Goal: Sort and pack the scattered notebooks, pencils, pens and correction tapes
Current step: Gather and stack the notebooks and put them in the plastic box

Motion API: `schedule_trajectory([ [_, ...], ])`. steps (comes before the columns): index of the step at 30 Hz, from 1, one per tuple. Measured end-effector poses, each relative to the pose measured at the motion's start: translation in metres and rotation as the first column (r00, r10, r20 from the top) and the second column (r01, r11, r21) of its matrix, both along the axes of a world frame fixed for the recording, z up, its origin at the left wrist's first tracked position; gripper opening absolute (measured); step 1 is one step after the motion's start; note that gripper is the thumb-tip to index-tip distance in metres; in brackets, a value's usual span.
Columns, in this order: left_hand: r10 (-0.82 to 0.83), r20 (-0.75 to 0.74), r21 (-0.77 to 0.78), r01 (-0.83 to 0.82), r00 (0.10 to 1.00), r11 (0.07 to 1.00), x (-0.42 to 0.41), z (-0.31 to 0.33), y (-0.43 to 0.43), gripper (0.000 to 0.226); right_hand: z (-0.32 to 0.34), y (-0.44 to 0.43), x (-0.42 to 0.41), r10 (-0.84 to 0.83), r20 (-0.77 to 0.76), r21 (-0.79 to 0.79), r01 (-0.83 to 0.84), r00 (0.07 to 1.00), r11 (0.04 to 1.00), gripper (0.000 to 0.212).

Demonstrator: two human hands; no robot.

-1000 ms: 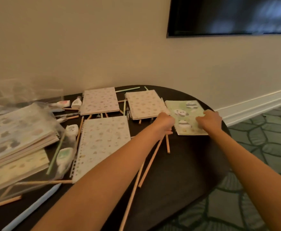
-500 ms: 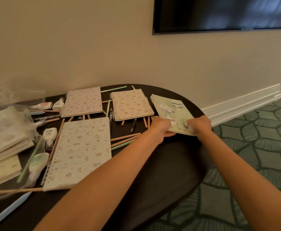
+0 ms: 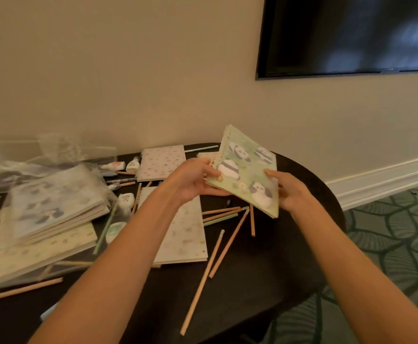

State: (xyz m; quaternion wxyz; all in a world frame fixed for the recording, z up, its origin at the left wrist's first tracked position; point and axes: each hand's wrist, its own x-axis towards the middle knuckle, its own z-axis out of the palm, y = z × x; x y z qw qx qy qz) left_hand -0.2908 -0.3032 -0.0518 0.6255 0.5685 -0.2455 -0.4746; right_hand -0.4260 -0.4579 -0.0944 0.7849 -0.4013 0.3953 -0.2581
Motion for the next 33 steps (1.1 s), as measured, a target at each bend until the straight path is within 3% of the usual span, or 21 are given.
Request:
schedule_trajectory([
  [3, 0.086, 0.025, 0.027, -0.087, 0.996, 0.996, 0.031, 0.014, 0.044, 0.021, 0.005, 0.033, 0.030, 0.123, 0.217, 0.064, -0.140, 0.968, 0.988, 0.027],
  [7, 0.417, 0.000, -0.041, -0.417, 0.909, 0.908, 0.051, 0.016, 0.089, 0.009, 0.011, 0.085, 0.079, 0.110, 0.423, 0.118, -0.175, 0.899, 0.978, 0.045],
  [11, 0.607, 0.074, -0.131, -0.596, 0.791, 0.792, 0.044, 0.000, 0.110, 0.036, 0.012, 0.138, 0.118, 0.070, 0.402, 0.090, -0.116, 0.913, 0.989, 0.035],
  [16, 0.698, 0.024, -0.141, -0.688, 0.716, 0.711, 0.048, -0.006, 0.145, 0.033, 0.009, 0.169, 0.127, 0.134, 0.400, 0.063, -0.173, 0.907, 0.983, 0.024],
  [18, 0.669, 0.035, -0.130, -0.661, 0.742, 0.739, 0.061, -0.002, 0.166, 0.031, 0.005, 0.160, 0.117, 0.076, 0.447, 0.111, -0.139, 0.891, 0.984, 0.019],
  [20, 0.650, 0.081, -0.109, -0.641, 0.756, 0.760, 0.074, 0.005, 0.184, 0.027, 0.001, 0.152, 0.106, 0.119, 0.453, 0.083, -0.175, 0.884, 0.981, 0.019],
  [24, 0.505, 0.242, -0.027, -0.515, 0.828, 0.857, 0.089, 0.018, 0.207, 0.021, 0.006, 0.161, 0.097, 0.362, 0.170, -0.193, -0.330, 0.917, 0.924, 0.027],
  [27, 0.384, 0.385, 0.020, -0.423, 0.839, 0.906, 0.099, 0.021, 0.219, 0.017, 0.012, 0.170, 0.101, 0.259, 0.151, -0.228, -0.222, 0.954, 0.948, 0.025],
  [28, 0.378, 0.466, 0.036, -0.445, 0.799, 0.895, 0.103, 0.020, 0.223, 0.021, 0.011, 0.170, 0.101, 0.211, 0.188, -0.200, -0.173, 0.959, 0.964, 0.040],
  [30, 0.298, 0.723, 0.085, -0.509, 0.624, 0.857, 0.114, 0.012, 0.230, 0.027, 0.010, 0.166, 0.098, 0.164, 0.222, -0.157, -0.130, 0.961, 0.979, 0.051],
  [32, -0.089, 0.912, 0.288, -0.473, 0.399, 0.833, 0.123, -0.006, 0.238, 0.048, 0.004, 0.168, 0.094, 0.179, 0.191, -0.128, -0.157, 0.965, 0.979, 0.057],
  [33, -0.311, 0.891, 0.439, -0.451, 0.331, 0.778, 0.126, -0.016, 0.239, 0.064, 0.001, 0.167, 0.091, 0.207, 0.174, -0.121, -0.188, 0.963, 0.975, 0.058],
])
